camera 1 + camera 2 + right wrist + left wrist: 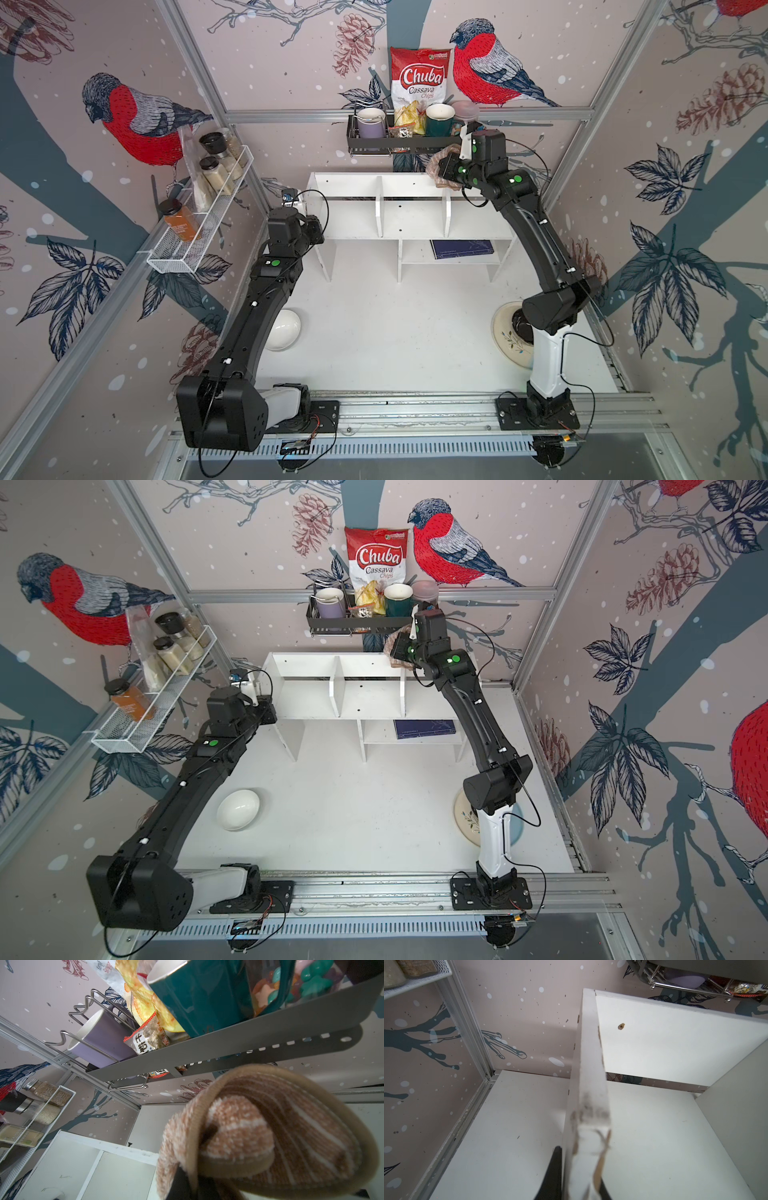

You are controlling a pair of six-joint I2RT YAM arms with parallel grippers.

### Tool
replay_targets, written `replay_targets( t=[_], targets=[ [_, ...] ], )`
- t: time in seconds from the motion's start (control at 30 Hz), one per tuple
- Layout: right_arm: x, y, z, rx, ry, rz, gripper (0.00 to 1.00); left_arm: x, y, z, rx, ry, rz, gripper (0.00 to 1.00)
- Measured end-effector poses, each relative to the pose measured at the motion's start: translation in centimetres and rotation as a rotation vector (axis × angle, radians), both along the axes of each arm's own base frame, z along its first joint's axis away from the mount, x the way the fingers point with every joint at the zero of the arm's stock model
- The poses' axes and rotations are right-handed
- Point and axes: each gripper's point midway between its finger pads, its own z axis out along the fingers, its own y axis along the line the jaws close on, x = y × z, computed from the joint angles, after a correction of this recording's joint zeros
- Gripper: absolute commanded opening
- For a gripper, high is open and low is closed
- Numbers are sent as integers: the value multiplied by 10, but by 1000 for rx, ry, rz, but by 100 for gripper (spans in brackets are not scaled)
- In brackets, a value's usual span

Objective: Wipe the bookshelf clean with a cloth
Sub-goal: Wipe the dust from the shelf.

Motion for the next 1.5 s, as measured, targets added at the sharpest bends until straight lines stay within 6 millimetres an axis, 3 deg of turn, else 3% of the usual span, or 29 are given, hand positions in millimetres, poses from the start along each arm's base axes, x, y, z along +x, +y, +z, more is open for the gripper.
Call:
replay_targets(
  t=[0.23, 0.33, 0.47, 0.57, 0.8, 1.03, 1.1, 1.17, 1.23, 1.37, 1.5],
  targets=[
    [-56, 12, -2, -72, 7, 39, 0, 0, 0, 0, 0, 0, 3, 0],
    [-67, 8, 5, -91, -18, 27, 0, 0, 1, 0, 0, 0, 3, 0],
    [-65, 6, 13, -95, -50, 2, 0, 0, 1, 0, -2, 0, 4, 0],
    [-52, 11, 20, -86, -75, -14, 0, 0, 0, 0, -3, 0, 4, 0],
    [-13, 44, 7, -77, -82, -8, 0, 0, 0, 0, -3, 0, 4, 0],
    [-32, 100, 0, -43, -85, 136, 0, -1, 1, 0, -4, 0, 5, 0],
    [-33, 105, -2, -38, -85, 152, 0, -1, 1, 0, -4, -1, 9, 0],
    [-25, 95, 0, -37, -88, 131, 0, -1, 2, 0, -3, -1, 15, 0],
    [-11, 72, 4, -33, -91, 79, 0, -2, 3, 0, -2, 1, 20, 0],
    [10, 1, 12, -9, -60, -77, 0, -2, 4, 0, -2, 3, 26, 0],
    [8, -71, 12, -2, -24, -213, 0, -3, 4, 0, -2, 6, 27, 0]
  ],
)
